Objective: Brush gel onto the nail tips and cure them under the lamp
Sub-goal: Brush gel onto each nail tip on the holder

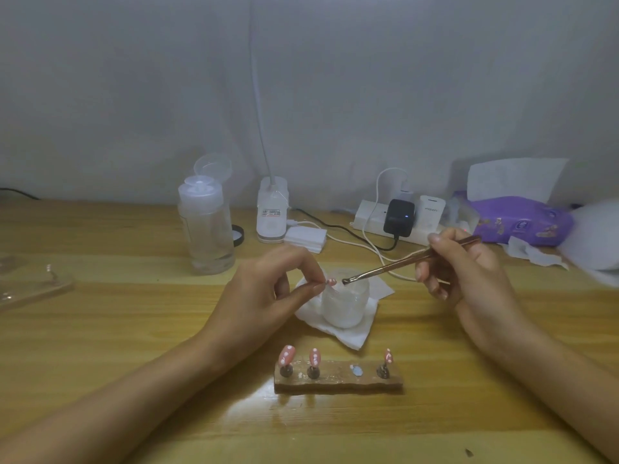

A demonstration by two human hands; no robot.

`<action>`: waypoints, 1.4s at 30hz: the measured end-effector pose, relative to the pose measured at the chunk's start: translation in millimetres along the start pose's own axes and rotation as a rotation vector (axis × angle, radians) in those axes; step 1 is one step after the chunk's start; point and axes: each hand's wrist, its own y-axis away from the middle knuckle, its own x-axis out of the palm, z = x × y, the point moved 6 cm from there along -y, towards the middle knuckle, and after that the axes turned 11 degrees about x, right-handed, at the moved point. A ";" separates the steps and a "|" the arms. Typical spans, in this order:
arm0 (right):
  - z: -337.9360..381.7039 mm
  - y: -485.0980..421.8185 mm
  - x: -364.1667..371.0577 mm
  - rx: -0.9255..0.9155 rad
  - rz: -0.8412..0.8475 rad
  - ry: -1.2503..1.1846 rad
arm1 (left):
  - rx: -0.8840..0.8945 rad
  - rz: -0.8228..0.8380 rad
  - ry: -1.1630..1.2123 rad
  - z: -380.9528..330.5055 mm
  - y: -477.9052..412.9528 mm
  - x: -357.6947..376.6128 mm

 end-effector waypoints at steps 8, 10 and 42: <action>-15.1 6.8 0.9 0.032 0.013 -0.137 | 0.007 -0.002 -0.005 -0.7 0.0 -0.2; -13.8 7.4 5.3 0.018 0.061 -0.135 | 0.005 -0.011 -0.012 -0.3 0.2 -1.1; -15.4 5.3 9.0 -0.011 0.088 -0.047 | -0.015 -0.032 -0.010 4.3 3.8 -2.1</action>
